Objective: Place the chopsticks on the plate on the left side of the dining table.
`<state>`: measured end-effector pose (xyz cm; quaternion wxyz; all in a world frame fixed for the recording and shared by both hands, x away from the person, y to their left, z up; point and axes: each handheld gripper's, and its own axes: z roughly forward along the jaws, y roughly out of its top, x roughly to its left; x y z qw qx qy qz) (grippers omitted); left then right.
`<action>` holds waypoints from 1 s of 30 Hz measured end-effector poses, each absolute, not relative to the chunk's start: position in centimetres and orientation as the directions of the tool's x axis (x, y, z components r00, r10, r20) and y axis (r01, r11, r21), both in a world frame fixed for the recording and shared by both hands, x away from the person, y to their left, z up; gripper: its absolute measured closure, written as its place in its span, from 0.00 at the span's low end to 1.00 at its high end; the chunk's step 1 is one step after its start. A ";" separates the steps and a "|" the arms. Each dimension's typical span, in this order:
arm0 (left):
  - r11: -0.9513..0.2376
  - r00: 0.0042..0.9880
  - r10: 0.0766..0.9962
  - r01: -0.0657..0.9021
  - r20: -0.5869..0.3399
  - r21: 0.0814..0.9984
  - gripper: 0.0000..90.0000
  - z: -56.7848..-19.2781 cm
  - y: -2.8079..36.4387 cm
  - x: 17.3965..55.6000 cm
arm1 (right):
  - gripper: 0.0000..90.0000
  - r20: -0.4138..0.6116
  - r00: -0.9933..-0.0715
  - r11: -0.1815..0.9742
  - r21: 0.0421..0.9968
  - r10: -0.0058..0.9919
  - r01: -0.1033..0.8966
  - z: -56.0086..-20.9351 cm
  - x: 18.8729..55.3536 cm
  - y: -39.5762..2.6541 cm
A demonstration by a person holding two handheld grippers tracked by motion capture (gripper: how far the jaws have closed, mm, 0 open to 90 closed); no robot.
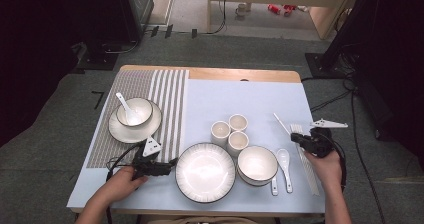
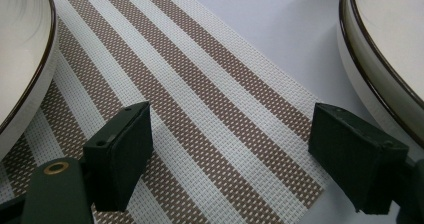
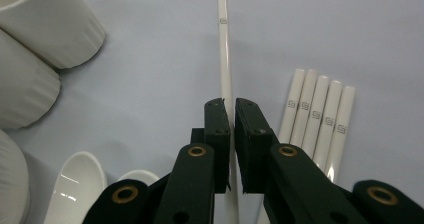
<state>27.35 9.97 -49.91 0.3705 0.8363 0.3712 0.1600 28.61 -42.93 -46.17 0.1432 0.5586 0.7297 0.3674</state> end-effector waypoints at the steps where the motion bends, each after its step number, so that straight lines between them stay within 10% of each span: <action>1: -0.450 0.673 0.739 0.502 -0.008 0.739 0.20 -49.9 10.0 27.4 | 0.95 0.199 -0.339 0.110 0.697 0.920 0.708 -46.2 28.6 -42.9; 30: -0.449 0.673 0.740 0.502 -0.008 0.739 0.20 -49.9 10.0 27.4 | 0.95 0.206 -0.415 0.164 0.699 0.886 0.696 -45.7 29.3 -41.3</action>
